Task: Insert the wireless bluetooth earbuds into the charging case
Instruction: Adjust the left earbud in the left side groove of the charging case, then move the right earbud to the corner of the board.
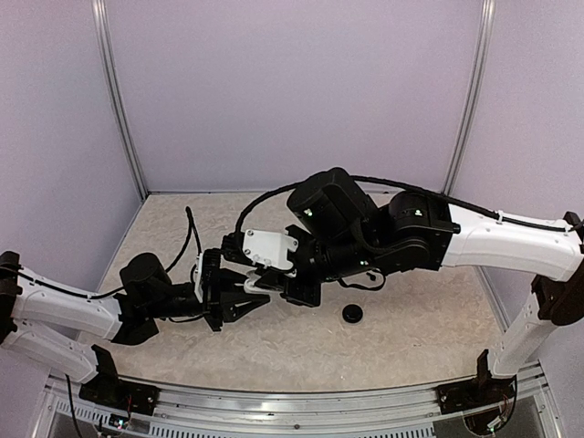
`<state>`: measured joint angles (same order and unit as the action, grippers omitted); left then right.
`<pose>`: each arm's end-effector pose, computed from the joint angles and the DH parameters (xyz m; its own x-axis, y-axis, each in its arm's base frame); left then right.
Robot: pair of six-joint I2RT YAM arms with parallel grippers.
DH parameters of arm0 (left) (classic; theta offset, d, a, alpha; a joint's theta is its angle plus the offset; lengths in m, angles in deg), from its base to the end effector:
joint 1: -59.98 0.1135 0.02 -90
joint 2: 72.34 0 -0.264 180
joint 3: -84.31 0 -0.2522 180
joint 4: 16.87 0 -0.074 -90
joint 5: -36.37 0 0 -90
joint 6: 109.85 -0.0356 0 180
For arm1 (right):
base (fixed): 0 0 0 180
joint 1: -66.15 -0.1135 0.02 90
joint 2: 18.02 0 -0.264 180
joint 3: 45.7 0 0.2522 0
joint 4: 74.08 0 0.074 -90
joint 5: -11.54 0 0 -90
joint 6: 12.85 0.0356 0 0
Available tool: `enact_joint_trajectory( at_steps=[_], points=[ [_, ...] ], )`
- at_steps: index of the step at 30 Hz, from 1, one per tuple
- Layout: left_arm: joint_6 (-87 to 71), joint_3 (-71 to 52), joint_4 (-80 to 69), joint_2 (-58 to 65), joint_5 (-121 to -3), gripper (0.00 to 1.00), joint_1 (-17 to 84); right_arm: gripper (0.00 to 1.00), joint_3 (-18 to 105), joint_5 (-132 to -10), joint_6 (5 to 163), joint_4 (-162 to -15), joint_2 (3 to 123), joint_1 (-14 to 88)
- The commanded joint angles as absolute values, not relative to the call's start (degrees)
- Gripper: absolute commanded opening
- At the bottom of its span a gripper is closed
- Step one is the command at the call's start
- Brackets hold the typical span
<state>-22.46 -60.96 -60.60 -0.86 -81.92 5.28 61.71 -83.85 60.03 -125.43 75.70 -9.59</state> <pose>0.1265 -0.2079 0.2257 0.1153 -0.0934 -0.9889 0.9863 0.1293 0.1027 0.0941 0.3566 0.3698 0.1348 -0.6593 -0.7397 -0.9489 0.1289 -0.2879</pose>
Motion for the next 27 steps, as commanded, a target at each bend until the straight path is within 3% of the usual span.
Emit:
enact_joint_trajectory(
  at_steps=[1,5,8,11,16,27],
  points=[
    [-21.74,-59.96,-65.60,-1.42,-82.59,0.01,5.27,0.20,59.09,-79.62,60.44,-121.49,71.67,-9.37],
    [-21.39,-59.87,-65.99,-0.81,-82.26,0.01,5.48,0.24,56.76,-76.04,61.11,-118.00,68.02,-9.37],
    [-21.02,-59.87,-66.33,-0.59,-82.23,0.01,5.71,0.37,54.23,-75.72,62.18,-114.90,64.94,-8.79],
    [-20.65,-59.87,-66.63,-0.30,-82.10,0.01,5.99,0.41,51.66,-75.25,65.38,-113.15,62.23,-5.07],
    [-20.21,-59.95,-67.20,-0.02,-81.83,0.01,6.22,0.50,40.93,-73.22,73.76,-107.64,53.95,7.16],
    [-20.10,-59.77,-69.03,1.67,-82.70,0.01,6.80,0.49,22.95,-75.72,87.06,-108.07,48.35,41.47]
  ],
)
